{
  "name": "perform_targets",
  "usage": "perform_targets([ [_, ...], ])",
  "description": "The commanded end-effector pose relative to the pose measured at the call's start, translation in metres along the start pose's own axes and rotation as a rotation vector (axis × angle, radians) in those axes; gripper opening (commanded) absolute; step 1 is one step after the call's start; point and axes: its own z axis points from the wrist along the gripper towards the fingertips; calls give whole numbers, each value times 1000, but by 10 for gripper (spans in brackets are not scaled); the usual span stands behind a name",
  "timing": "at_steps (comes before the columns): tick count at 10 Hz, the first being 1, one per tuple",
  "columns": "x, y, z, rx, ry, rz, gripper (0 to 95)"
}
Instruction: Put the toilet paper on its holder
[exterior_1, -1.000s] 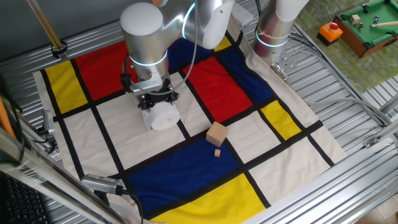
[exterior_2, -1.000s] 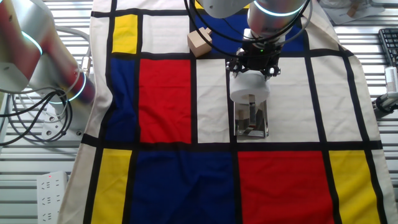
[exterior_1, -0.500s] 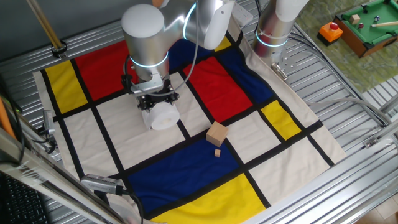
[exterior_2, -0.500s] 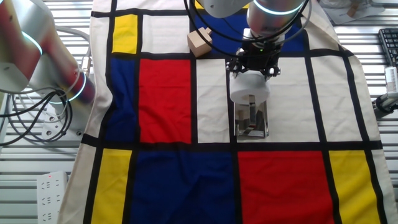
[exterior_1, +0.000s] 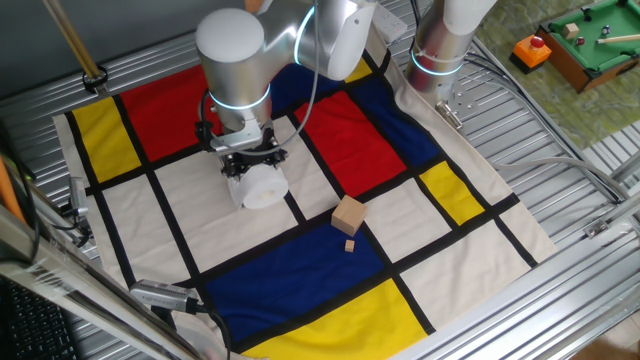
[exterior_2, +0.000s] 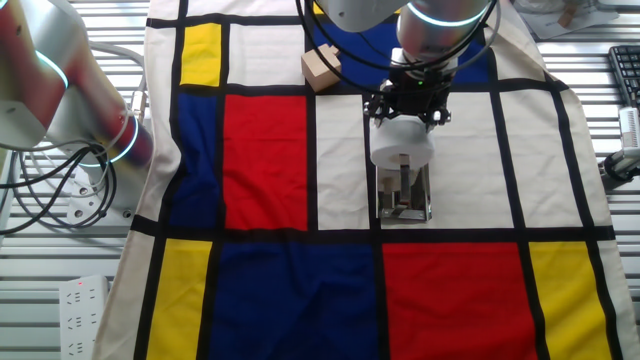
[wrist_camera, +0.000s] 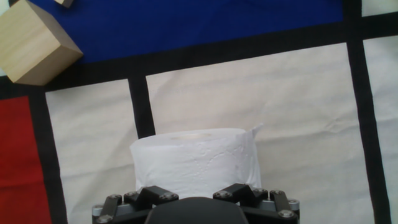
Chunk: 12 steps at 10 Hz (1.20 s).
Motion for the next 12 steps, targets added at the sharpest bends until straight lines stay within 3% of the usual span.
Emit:
perform_targets([
  [1, 0, 0, -1, -3, -6, 2, 0],
  [12, 5, 2, -7, -4, -8, -3, 0],
])
